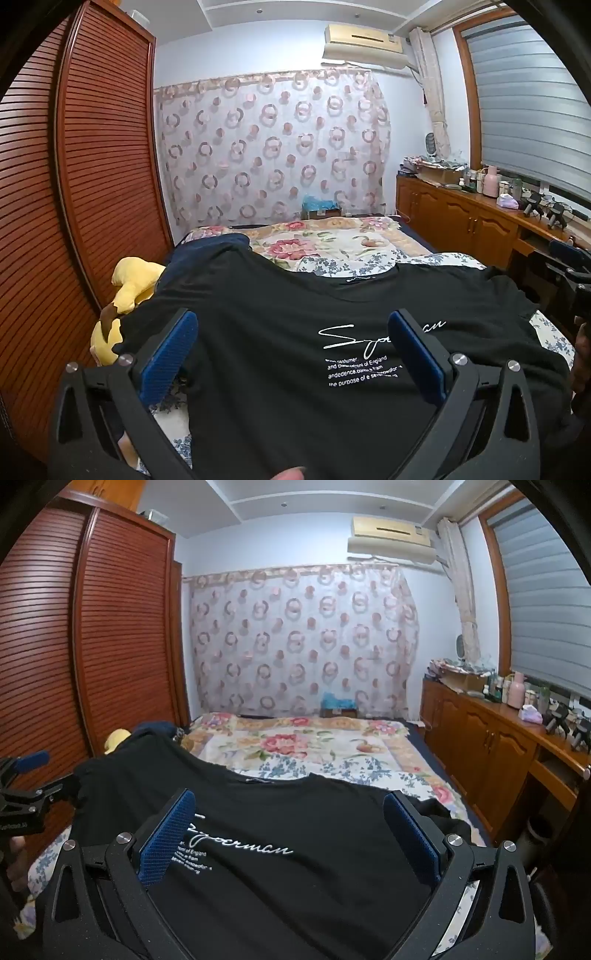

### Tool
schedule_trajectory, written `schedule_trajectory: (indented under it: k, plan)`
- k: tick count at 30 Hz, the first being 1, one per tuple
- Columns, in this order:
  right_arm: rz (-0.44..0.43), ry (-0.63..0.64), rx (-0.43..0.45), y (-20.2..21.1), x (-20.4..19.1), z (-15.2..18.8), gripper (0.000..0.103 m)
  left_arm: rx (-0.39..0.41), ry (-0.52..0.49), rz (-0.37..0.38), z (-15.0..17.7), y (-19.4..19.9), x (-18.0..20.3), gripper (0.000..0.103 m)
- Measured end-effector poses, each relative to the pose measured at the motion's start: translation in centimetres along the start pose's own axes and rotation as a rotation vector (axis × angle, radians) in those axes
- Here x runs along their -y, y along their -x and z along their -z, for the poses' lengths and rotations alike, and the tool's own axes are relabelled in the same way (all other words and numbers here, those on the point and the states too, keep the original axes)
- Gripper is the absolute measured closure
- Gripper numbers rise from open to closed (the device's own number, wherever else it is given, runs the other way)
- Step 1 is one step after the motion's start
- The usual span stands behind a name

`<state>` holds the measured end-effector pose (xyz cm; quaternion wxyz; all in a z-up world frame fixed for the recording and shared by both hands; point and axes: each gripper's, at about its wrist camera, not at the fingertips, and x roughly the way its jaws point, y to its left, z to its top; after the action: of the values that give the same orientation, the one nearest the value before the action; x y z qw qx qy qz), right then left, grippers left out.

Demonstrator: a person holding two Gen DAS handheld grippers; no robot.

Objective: Fold small clothes

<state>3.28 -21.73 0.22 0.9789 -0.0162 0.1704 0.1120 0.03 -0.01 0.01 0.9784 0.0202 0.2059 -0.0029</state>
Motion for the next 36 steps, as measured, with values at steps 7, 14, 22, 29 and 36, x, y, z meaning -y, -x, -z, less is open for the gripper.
schedule_trajectory:
  k: [7, 14, 22, 29, 36]
  plan:
    - [-0.007, 0.001, -0.002, 0.13, -0.04, -0.01, 0.0, 0.009, -0.008, -0.009, -0.04, 0.1, 0.08, 0.0]
    - [-0.001, -0.002, 0.002, 0.27, -0.12, -0.07, 0.0, 0.006, -0.002, -0.005, -0.28, 0.37, 0.01, 0.0]
    - [-0.003, -0.001, -0.002, -0.09, -0.73, -0.36, 0.0, 0.003, 0.006, -0.005, -0.25, 0.36, 0.09, 0.0]
    - [-0.003, -0.002, -0.001, -0.03, -0.6, -0.28, 0.0, 0.001, 0.01, -0.003, -0.31, 0.3, -0.07, 0.0]
    - [-0.003, -0.003, -0.002, -0.1, -0.77, -0.28, 0.0, 0.001, 0.013, -0.002, -0.08, 0.21, -0.05, 0.0]
